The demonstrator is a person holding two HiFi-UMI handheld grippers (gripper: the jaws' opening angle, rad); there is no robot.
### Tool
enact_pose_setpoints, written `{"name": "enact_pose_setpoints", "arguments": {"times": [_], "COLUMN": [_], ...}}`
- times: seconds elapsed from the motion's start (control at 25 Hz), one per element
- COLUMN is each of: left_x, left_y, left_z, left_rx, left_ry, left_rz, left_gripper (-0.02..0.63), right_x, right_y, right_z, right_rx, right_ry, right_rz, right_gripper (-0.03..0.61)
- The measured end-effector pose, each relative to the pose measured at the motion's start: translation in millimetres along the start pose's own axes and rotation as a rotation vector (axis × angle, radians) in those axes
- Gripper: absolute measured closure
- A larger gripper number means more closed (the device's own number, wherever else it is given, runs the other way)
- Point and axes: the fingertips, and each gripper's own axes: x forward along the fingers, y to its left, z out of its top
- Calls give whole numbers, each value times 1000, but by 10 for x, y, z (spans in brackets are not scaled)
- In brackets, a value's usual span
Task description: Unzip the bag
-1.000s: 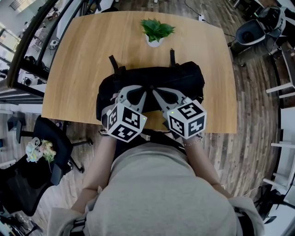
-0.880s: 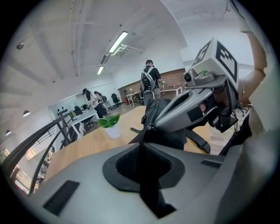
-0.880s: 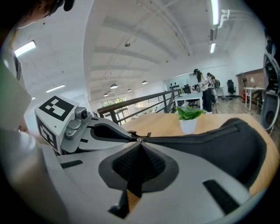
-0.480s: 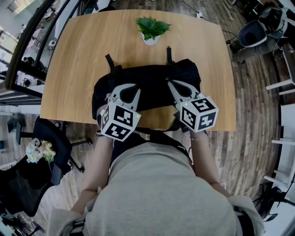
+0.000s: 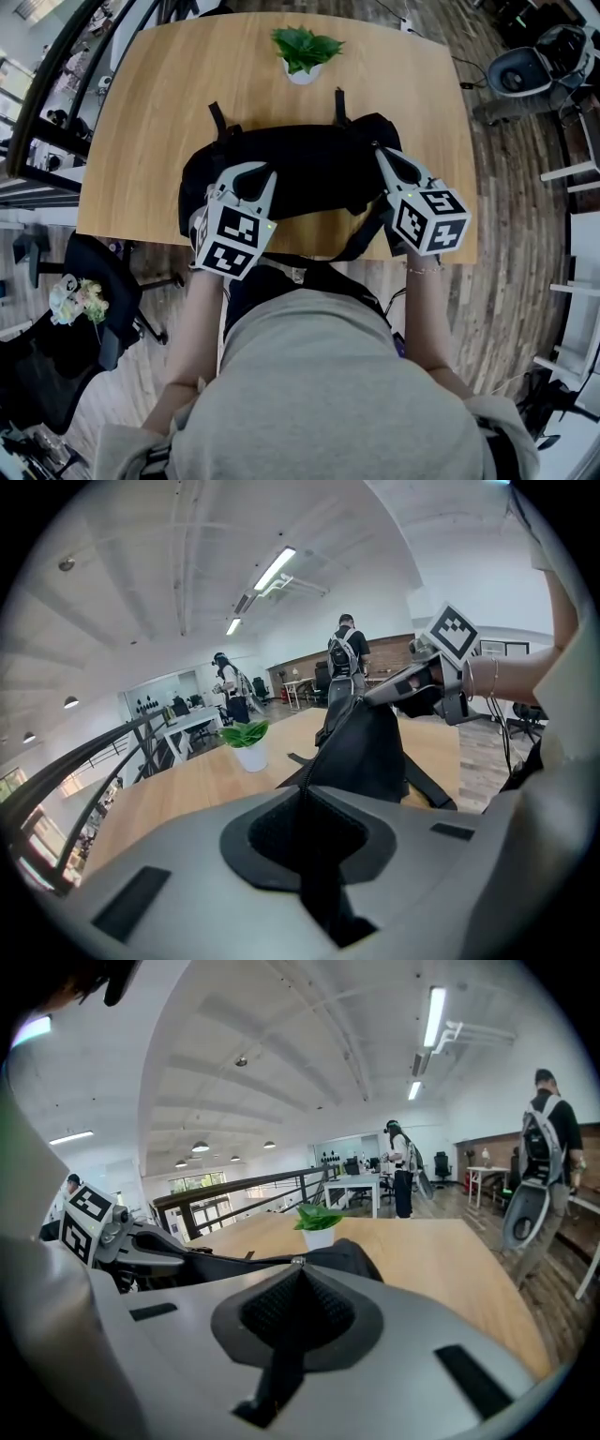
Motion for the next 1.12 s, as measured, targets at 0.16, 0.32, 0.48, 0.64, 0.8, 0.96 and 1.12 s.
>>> {"name": "enact_pose_setpoints", "arguments": {"times": [0.16, 0.32, 0.48, 0.64, 0.8, 0.96, 1.12], "left_x": [14, 17, 5, -67, -203, -296, -368], "left_y": [-4, 17, -10, -7, 14, 26, -45], "left_z": [9, 13, 12, 42, 78, 36, -4], "left_rx": [-6, -54, -109, -199, -318, -378, -478], "left_ry": [1, 3, -5, -41, -91, -111, -146], "left_rz": [7, 39, 85, 122, 137, 158, 129], "left_gripper": [575, 574, 572, 504, 454, 454, 473], "right_x": [-46, -55, -73, -131, -200, -150, -120], "right_y": [-99, -67, -12, 110, 330, 608, 920], "right_z": [53, 88, 27, 72, 154, 108, -6], "right_rx": [-11, -4, -7, -10, -15, -7, -6], "right_ry": [-4, -40, -60, -81, -113, -116, -89], "right_rz": [-23, -38, -47, -15, 54, 148, 243], "right_gripper": [569, 566, 527, 479, 465, 465, 476]}}
